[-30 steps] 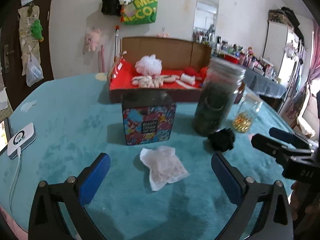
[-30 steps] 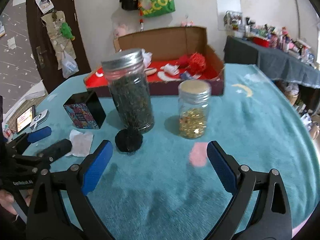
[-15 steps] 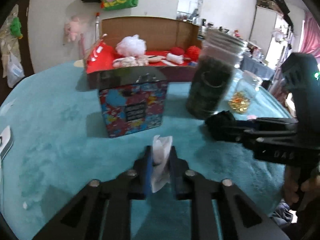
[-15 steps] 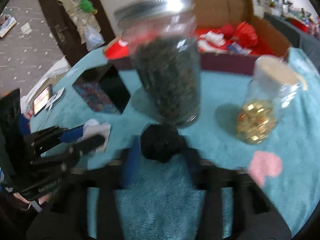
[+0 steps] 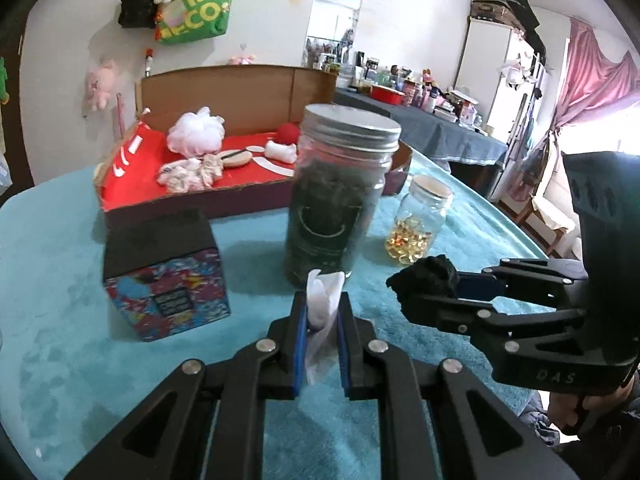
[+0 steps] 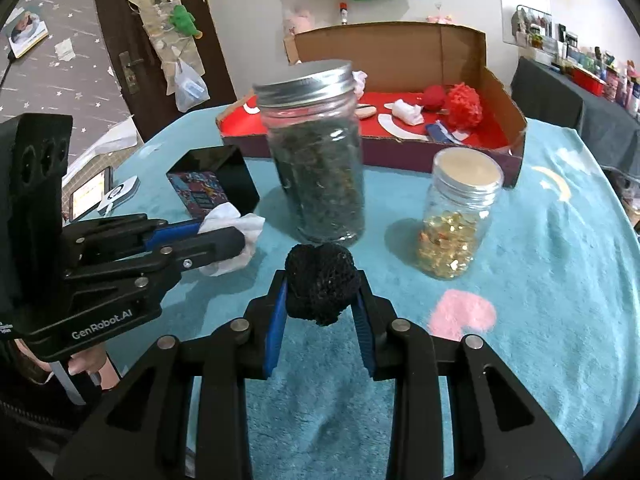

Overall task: Organize soft objects
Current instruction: 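Grasp the white tissue paper with the left tool while the right tool grasps the black pom-pom, then lift the tissue paper and pom-pom and carry them over the box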

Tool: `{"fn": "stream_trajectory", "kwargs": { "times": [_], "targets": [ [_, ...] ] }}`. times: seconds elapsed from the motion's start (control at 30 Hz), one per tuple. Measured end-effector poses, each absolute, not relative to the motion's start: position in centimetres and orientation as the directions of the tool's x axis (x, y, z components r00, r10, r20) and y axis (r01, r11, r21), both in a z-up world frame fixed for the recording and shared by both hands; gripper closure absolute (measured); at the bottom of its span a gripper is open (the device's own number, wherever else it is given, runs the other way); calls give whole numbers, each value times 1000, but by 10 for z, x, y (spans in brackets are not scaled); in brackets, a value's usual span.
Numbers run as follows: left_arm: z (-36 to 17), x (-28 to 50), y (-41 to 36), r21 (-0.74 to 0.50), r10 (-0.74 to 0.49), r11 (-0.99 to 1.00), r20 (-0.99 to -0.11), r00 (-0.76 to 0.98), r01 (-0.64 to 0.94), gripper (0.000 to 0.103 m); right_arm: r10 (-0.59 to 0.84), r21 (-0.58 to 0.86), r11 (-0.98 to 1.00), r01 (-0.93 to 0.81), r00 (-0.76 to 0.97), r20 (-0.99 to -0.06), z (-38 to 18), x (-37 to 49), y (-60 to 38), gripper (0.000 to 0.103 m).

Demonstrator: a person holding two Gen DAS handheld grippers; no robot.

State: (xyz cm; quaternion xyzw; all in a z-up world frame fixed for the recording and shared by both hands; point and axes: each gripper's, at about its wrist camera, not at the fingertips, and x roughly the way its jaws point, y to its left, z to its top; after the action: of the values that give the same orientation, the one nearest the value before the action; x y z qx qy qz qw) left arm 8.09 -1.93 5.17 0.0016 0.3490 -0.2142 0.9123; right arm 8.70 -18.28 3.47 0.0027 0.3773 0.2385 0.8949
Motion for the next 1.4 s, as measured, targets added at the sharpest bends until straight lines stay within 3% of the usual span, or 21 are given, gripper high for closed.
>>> {"fn": "stream_trajectory", "kwargs": {
  "times": [0.6, 0.93, 1.4],
  "targets": [
    [47, 85, -18, -136, -376, 911, -661, 649, 390, 89, 431, 198, 887, -418, 589, -684, 31, 92, -187, 74],
    [38, 78, 34, -179, -353, 929, -690, 632, 324, 89, 405, 223, 906, -359, 587, -702, 23, 89, -222, 74],
    [34, 88, 116, -132, -230, 972, -721, 653, 196, 89, 344, 209, 937, -280, 626, -700, 31, 110, -279, 73]
  ]
}}
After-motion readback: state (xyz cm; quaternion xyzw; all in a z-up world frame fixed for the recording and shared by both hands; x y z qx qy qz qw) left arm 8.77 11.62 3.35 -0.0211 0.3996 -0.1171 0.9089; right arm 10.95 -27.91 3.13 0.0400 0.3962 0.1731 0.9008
